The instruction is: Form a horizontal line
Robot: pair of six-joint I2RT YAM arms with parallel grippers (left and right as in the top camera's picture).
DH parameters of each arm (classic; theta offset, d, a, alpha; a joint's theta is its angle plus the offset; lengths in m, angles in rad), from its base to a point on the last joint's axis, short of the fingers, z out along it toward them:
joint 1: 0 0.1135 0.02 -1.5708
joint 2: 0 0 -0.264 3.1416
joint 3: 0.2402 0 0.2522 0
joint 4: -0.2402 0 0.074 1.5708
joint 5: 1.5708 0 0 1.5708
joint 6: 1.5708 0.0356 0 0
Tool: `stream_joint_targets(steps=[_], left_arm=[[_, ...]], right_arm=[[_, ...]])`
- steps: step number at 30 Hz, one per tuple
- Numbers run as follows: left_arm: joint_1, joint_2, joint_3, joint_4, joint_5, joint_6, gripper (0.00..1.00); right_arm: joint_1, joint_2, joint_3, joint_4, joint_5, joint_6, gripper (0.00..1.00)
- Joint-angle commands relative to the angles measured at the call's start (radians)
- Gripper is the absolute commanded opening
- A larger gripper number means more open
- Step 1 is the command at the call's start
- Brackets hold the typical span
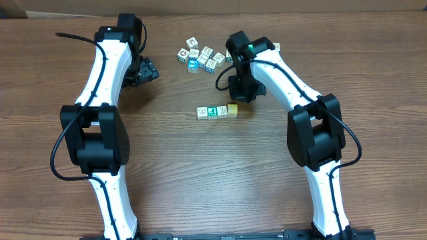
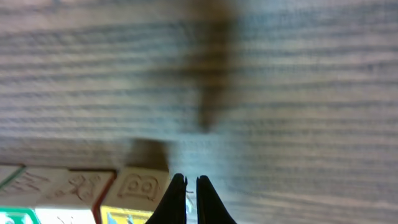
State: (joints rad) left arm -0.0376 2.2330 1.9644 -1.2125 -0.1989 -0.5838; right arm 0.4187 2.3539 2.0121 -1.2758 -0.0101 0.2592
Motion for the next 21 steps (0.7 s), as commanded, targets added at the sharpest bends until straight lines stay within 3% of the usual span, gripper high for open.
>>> stream_joint_targets(steps=[1, 21], left_arm=[[-0.002, -0.021, 0.021, -0.002, -0.01, 0.004, 1.0], [-0.002, -0.021, 0.021, -0.002, -0.01, 0.004, 1.0]], right_arm=[[-0.004, -0.039, 0.003, -0.014, 0.009, 0.005, 0.04], [-0.004, -0.039, 0.003, -0.027, -0.122, -0.078, 0.04]])
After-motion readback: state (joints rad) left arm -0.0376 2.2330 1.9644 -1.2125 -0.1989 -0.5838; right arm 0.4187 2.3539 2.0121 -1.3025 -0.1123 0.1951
